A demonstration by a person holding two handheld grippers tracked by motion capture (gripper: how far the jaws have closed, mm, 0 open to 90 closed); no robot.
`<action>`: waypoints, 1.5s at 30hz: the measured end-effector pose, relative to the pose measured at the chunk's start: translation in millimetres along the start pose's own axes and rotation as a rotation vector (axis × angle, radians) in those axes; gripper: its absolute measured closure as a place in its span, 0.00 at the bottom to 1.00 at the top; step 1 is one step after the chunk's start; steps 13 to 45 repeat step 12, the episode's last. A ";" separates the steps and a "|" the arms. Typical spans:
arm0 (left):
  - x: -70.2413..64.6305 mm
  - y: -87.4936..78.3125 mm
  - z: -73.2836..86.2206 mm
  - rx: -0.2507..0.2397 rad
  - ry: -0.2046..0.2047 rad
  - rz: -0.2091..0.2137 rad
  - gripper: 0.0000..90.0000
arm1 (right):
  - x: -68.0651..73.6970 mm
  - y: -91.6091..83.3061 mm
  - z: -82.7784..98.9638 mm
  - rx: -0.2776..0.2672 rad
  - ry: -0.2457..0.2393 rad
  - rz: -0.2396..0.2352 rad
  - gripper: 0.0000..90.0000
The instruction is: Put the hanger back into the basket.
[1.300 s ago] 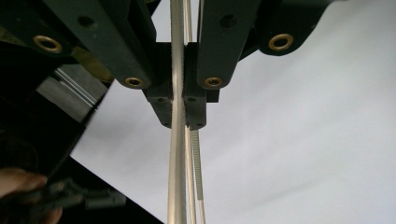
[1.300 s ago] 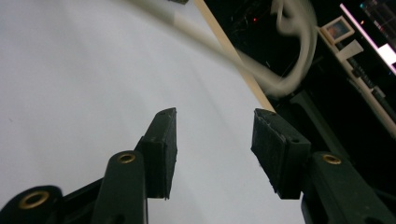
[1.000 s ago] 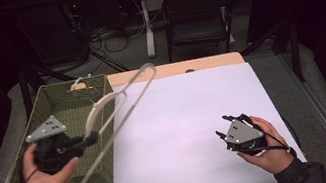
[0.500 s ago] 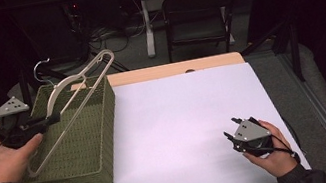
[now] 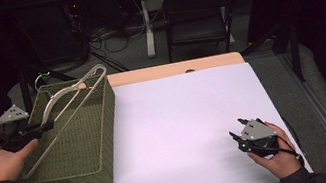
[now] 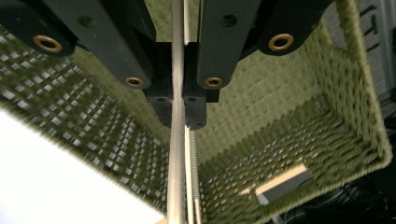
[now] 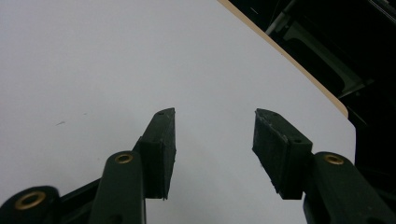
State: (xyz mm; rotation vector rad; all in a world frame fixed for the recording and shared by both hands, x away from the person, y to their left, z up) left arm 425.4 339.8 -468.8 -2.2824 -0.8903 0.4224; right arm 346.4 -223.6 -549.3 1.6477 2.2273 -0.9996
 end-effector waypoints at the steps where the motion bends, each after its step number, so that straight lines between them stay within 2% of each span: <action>1: 1.9 0.2 3.3 0.010 -0.004 -0.010 0.97 | 0.0 0.0 0.3 0.002 0.002 0.000 0.55; 3: 4.1 0.8 9.8 0.025 -0.006 -0.021 0.97 | -0.3 -1.0 2.5 0.026 -0.003 0.000 0.55; 5: 5.8 2.6 17.4 0.063 -0.003 -0.037 0.97 | 0.5 1.3 2.0 0.004 0.007 0.000 0.55; 8: 3.9 9.2 30.0 0.130 0.032 -0.053 0.96 | -0.3 1.2 4.6 0.026 0.002 0.001 0.55; 9: 0.2 11.8 31.5 0.115 0.037 -0.038 0.92 | 0.2 2.6 4.2 0.014 0.011 -0.005 0.55; 10: -4.1 13.1 32.0 0.102 0.036 -0.015 0.78 | -0.2 2.8 4.6 0.015 0.012 -0.004 0.55; 11: -9.6 12.9 30.8 0.077 0.037 0.001 0.68 | -0.9 1.6 5.8 0.027 0.009 -0.008 0.55; 12: -15.5 10.5 28.1 0.046 0.057 0.012 0.62 | -1.5 2.0 5.7 0.017 0.019 0.000 0.54; 45: -15.5 10.5 28.1 0.046 0.057 0.012 0.62 | -1.5 2.0 5.7 0.017 0.019 0.000 0.54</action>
Point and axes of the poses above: each handheld gripper's, and its own axes: y roughly forward along the jaws, z roughly out of its underside, x roughly to its left, the point moved 9 cm from there along y, roughly forward along the jaws, and after that the axes turned 13 degrees about z, right-handed, at the moved point
